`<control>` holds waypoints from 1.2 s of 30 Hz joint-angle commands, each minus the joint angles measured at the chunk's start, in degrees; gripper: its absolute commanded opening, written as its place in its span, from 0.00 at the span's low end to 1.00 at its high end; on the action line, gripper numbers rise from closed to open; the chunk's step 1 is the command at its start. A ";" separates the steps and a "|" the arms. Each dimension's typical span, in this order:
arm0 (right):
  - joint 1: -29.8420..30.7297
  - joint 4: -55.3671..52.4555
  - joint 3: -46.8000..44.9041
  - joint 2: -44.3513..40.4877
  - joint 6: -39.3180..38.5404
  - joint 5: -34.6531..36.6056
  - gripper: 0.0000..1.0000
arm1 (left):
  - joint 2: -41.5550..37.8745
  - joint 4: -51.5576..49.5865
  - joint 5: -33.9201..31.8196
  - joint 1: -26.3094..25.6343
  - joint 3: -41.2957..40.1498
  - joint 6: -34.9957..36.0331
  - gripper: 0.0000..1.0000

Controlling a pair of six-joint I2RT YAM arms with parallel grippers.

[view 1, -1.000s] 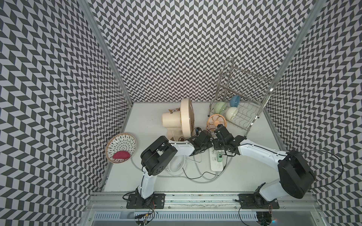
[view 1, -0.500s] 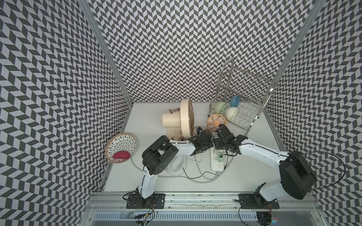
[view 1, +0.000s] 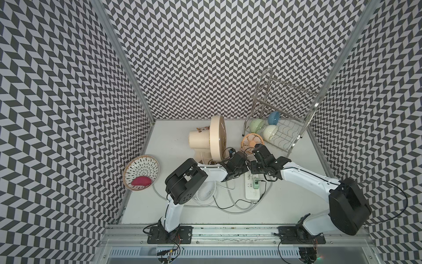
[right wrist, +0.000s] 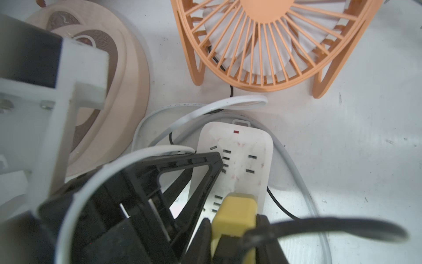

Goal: Unplug the desk fan from the power strip
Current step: Remove the plug from the socket, then place the plug at the center of the board.

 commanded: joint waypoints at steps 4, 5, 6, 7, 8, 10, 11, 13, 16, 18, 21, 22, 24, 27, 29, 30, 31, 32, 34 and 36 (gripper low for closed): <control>4.18 8.38 9.46 -1.18 -1.77 0.17 0.00 | 8.56 -17.70 2.19 -1.33 -4.26 0.84 0.39; 4.18 6.24 10.03 -1.60 -2.04 4.13 0.00 | 8.58 -17.65 2.24 -1.33 -4.26 0.85 0.39; 4.19 5.31 10.15 -2.62 -2.12 7.32 0.00 | 8.58 -17.63 2.26 -1.35 -4.26 0.85 0.39; 4.18 4.60 10.00 -3.79 -1.63 10.31 0.00 | 8.53 -17.53 2.21 -1.34 -4.29 0.85 0.39; 4.11 4.58 9.62 -5.25 -1.61 11.73 0.00 | 8.57 -17.50 2.25 -1.35 -4.41 0.77 0.39; 3.82 6.48 8.00 -7.85 -2.03 10.12 0.00 | 8.58 -17.38 2.42 -1.33 -4.43 0.76 0.39; 3.52 8.23 6.47 -9.07 -1.91 8.02 0.00 | 8.56 -17.32 2.44 -1.33 -4.39 0.79 0.39; 2.64 11.22 3.45 -10.42 -1.07 3.67 0.00 | 8.67 -17.31 2.52 -1.33 -4.35 0.73 0.39; 0.98 10.18 2.54 -10.15 0.71 2.02 0.00 | 8.36 -17.22 2.46 -1.31 -4.54 0.75 0.39; -1.18 7.53 3.31 -10.00 1.72 2.29 0.00 | 8.03 -16.84 2.43 -1.33 -4.68 1.04 0.40; -4.55 5.20 2.79 -12.07 2.44 4.25 0.00 | 7.81 -16.00 2.55 -1.34 -4.61 1.64 0.41; -5.83 4.64 2.25 -13.14 2.52 5.22 0.00 | 7.79 -15.67 2.69 -1.35 -4.61 1.83 0.41; -8.79 4.18 0.56 -15.75 2.49 6.51 0.00 | 7.45 -14.82 3.08 -1.33 -4.61 2.38 0.42; -13.36 5.28 -2.48 -19.63 2.49 7.81 0.00 | 6.14 -12.53 3.61 -1.50 -4.71 3.89 0.43; -16.31 5.62 -3.09 -20.93 2.69 7.18 0.00 | 4.54 -10.76 3.56 -1.85 -4.58 5.43 0.44; -17.25 5.54 -3.04 -21.35 2.87 7.06 0.00 | 3.50 -10.36 2.97 -2.08 -4.32 6.28 0.45; -17.87 5.37 -2.95 -21.49 3.04 7.33 0.00 | 2.41 -10.17 2.18 -2.43 -3.85 7.52 0.45; -18.24 5.34 -3.01 -21.65 3.21 7.69 0.00 | 1.39 -10.17 1.27 -3.02 -3.38 8.63 0.46; -18.98 5.40 -3.61 -21.85 3.74 7.90 0.00 | -0.77 -9.95 -0.29 -4.12 -2.76 10.58 0.48; -20.26 6.83 -5.64 -22.06 4.84 6.60 0.00 | -1.99 -9.72 -0.94 -4.75 -2.56 11.61 0.49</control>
